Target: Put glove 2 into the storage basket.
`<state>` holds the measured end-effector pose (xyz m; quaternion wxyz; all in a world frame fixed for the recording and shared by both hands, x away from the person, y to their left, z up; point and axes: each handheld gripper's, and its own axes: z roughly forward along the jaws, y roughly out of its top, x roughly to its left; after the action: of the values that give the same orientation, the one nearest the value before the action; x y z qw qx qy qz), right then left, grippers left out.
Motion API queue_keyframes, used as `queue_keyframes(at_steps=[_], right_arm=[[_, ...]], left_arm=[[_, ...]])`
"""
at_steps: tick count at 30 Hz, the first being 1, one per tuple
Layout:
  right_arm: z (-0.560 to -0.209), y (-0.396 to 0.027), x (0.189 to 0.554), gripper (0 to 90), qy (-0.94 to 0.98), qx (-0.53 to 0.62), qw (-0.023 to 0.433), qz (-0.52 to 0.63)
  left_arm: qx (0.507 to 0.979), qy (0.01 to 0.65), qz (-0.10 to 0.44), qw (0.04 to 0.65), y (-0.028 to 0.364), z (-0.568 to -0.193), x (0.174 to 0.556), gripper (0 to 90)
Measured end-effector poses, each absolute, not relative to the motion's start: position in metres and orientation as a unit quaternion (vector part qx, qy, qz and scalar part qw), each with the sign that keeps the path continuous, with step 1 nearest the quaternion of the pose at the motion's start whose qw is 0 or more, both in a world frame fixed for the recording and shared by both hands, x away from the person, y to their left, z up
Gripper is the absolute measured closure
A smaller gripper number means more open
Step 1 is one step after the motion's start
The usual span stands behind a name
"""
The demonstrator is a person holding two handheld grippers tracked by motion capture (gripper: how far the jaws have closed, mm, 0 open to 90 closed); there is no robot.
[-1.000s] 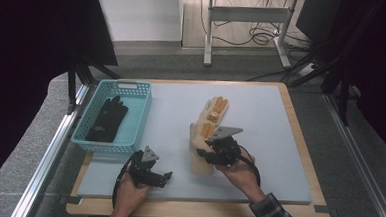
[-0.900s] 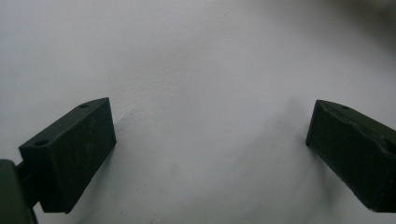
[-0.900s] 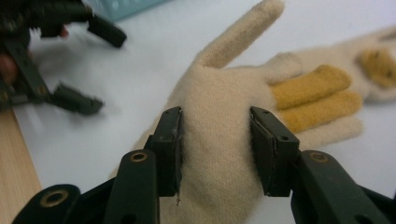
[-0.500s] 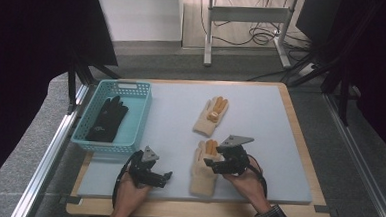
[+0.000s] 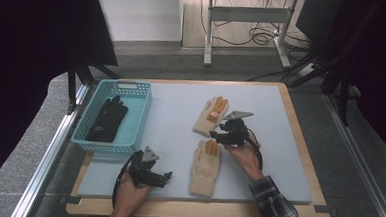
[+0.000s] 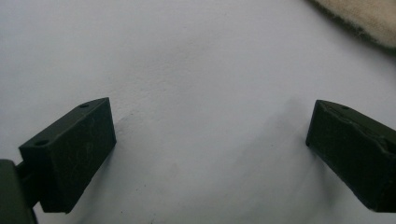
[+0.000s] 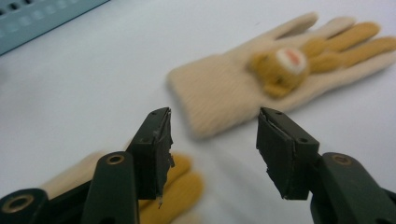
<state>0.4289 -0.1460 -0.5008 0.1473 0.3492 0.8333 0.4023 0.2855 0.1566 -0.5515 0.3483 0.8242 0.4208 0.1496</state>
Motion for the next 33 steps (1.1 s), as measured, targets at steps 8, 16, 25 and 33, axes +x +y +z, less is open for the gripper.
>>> queue_keyframes(at_steps=[8,16,25,33], right_arm=[[-0.505,-0.139,0.476,41.2,0.828,0.365,0.175,0.389],[-0.519,-0.123,0.502,36.7,0.834,0.368,0.176,0.372],[-0.519,-0.116,0.502,59.6,0.848,0.358,0.199,0.335],[-0.489,-0.125,0.488,59.7,0.838,0.348,0.191,0.375]], left_arm=[[0.824,0.421,0.149,0.348,0.157,-0.551,0.286,1.6],[0.824,0.421,0.150,0.348,0.157,-0.551,0.286,1.6],[0.825,0.420,0.150,0.347,0.157,-0.551,0.286,1.6],[0.825,0.421,0.149,0.348,0.157,-0.551,0.285,1.6]])
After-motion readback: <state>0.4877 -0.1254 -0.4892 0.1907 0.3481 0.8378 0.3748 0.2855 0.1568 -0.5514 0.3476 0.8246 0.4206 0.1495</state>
